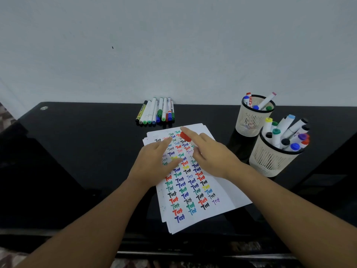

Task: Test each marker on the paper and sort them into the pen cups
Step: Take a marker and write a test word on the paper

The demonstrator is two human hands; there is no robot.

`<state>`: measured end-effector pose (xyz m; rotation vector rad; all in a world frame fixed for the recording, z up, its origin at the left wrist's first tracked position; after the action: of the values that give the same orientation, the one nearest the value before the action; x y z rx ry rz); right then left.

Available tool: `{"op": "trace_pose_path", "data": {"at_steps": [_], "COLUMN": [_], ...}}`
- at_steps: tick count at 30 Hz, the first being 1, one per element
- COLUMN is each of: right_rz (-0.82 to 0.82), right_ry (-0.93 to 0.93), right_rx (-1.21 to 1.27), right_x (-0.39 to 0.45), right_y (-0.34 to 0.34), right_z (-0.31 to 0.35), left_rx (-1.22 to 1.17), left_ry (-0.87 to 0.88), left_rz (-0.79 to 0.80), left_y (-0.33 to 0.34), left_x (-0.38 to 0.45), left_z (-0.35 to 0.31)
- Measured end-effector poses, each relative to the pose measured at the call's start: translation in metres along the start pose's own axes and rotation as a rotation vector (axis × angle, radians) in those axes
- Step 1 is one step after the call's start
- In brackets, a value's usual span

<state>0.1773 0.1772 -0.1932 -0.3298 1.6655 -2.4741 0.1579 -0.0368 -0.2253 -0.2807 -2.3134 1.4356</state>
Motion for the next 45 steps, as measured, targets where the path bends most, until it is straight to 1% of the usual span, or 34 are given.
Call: {"op": "trace_pose_path", "data": {"at_steps": [6, 11, 15, 19, 23, 25, 28, 29, 31, 34, 37, 39, 42, 45], "right_rz": [0.047, 0.069, -0.002, -0.023, -0.061, -0.061, -0.096, -0.104, -0.119, -0.153, -0.223, -0.280, -0.344, -0.390], "right_ry": [0.109, 0.135, 0.152, 0.159, 0.255, 0.309, 0.364, 0.382, 0.396, 0.421, 0.444, 0.406, 0.306, 0.235], "right_rx": [0.168, 0.173, 0.193, 0.388, 0.494, 0.642, 0.888, 0.948, 0.986, 1.000, 0.937, 0.783, 0.450, 0.307], "right_x": [-0.002, -0.008, -0.010, -0.010, -0.006, -0.005, -0.004, -0.003, -0.002, 0.001, 0.001, 0.001, 0.002, 0.005], "right_y": [0.000, 0.002, 0.006, 0.003, -0.002, -0.007, -0.014, -0.016, -0.018, -0.020, -0.026, -0.032, -0.044, -0.059], "right_z": [-0.003, -0.003, -0.004, -0.002, -0.003, -0.001, 0.001, 0.001, 0.001, -0.001, 0.001, 0.002, 0.005, 0.008], "left_rx": [0.054, 0.067, 0.074, 0.073, 0.097, 0.105, 0.122, 0.123, 0.122, 0.125, 0.126, 0.122, 0.112, 0.100], "left_ry": [0.003, -0.006, 0.001, 0.005, -0.001, -0.015, -0.019, -0.020, -0.023, -0.024, -0.023, -0.024, -0.021, -0.014], "left_rz": [0.086, 0.099, 0.097, 0.118, 0.176, 0.207, 0.210, 0.214, 0.226, 0.228, 0.235, 0.237, 0.234, 0.215], "left_y": [0.004, 0.006, 0.009, 0.008, 0.007, 0.007, 0.006, 0.005, 0.005, 0.005, 0.005, 0.004, 0.004, 0.005], "left_x": [0.005, 0.006, 0.007, 0.007, 0.009, 0.010, 0.010, 0.010, 0.010, 0.011, 0.011, 0.010, 0.011, 0.011], "left_z": [0.005, 0.007, 0.010, 0.009, 0.006, 0.006, 0.006, 0.006, 0.005, 0.005, 0.006, 0.006, 0.006, 0.007]}}
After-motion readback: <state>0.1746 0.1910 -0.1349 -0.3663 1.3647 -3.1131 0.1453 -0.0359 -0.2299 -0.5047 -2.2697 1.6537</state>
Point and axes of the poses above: each hand's wrist, its own x-axis towards the middle knuckle, its own y-axis out of the palm, z = x × y, the point moved 1 cm from there along x, towards the middle knuckle, and after that the axes turned 4 degrees about y, right-handed, at the moved point
